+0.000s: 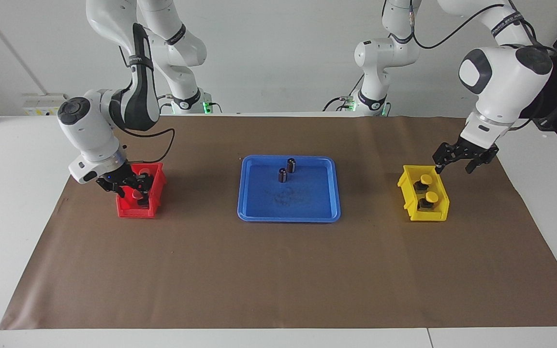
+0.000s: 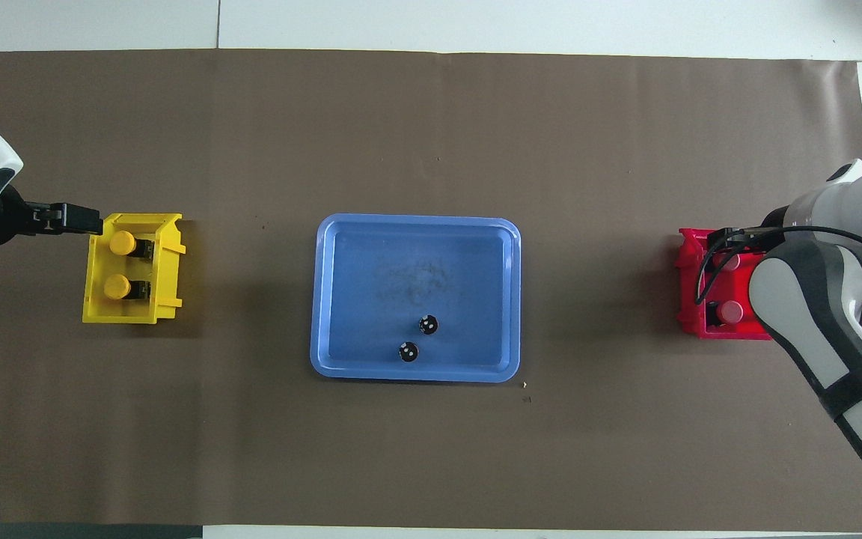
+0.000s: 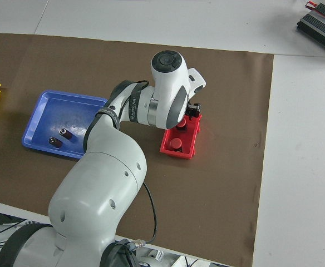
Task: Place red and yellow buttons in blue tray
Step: 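Grasp the red button with the right gripper while the left gripper reaches yellow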
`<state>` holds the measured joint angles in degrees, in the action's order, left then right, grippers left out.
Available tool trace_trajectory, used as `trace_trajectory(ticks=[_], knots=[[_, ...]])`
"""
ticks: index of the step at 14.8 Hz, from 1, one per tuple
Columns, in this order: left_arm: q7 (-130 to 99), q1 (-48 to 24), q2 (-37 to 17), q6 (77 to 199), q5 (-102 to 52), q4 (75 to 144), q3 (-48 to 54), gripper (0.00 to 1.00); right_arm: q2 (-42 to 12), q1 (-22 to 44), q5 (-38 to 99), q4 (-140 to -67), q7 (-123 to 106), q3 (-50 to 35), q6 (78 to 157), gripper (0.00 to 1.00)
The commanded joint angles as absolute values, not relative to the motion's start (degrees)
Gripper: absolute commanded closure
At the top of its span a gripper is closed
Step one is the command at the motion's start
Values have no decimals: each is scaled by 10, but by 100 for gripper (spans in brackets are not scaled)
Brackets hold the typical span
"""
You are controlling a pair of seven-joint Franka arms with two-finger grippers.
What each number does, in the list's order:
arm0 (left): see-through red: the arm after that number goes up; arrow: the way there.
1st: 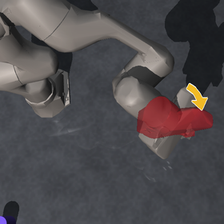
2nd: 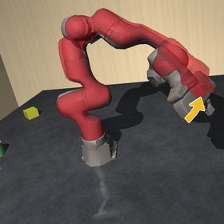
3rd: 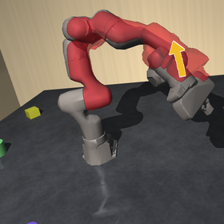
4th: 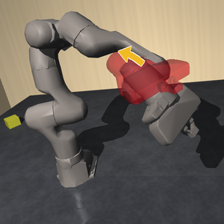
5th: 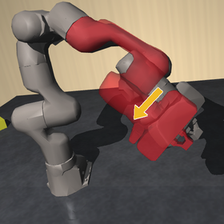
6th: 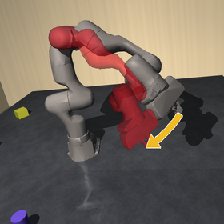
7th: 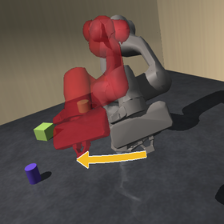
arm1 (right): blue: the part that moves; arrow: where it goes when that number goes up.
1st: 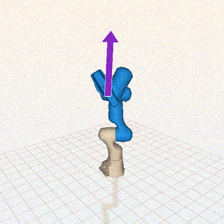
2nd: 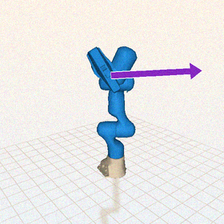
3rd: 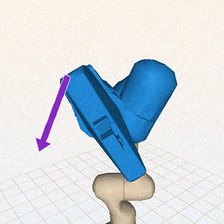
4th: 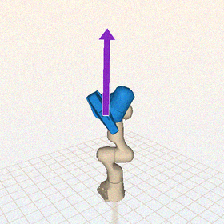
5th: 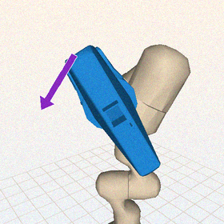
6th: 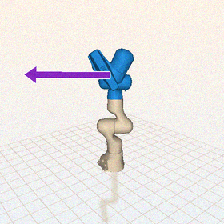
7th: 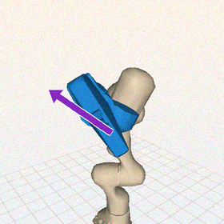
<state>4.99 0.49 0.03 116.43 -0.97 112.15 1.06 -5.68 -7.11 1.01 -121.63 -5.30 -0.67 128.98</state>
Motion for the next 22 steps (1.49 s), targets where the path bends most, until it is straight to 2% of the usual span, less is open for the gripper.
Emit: trace_trajectory(ticks=[1, 9, 13, 15, 17, 18, 19, 22], knots=[[46, 9, -11, 1207, 3, 1141, 12, 26, -38, -85, 19, -1250, -82, -9, 1318, 30], [43, 9, -60, 1331, 3, 1197, 12, 26, -32, -83, 19, -1272, -81, -9, 1338, 30], [43, 9, -69, 1345, 3, 1205, 12, 26, -25, -82, 18, -1293, -82, -9, 1358, 35], [43, 9, -69, 1351, 3, 1218, 12, 26, -25, -81, 19, -1293, -82, -9, 1358, 42], [42, 6, -70, 1367, 3, 1230, 13, 26, -25, -81, 18, -1294, -83, -9, 1358, 56], [41, 4, -73, 1374, 3, 1232, 13, 26, -25, -80, 18, -1294, -83, -9, 1358, 76], [39, 3, -77, 1375, 3, 1232, 12, 26, -25, -80, 18, -1290, -83, -9, 1357, 86], [39, 3, -77, 1375, 3, 1232, 12, 26, -39, -82, 11, -1225, -108, -9, 1289, 87]])
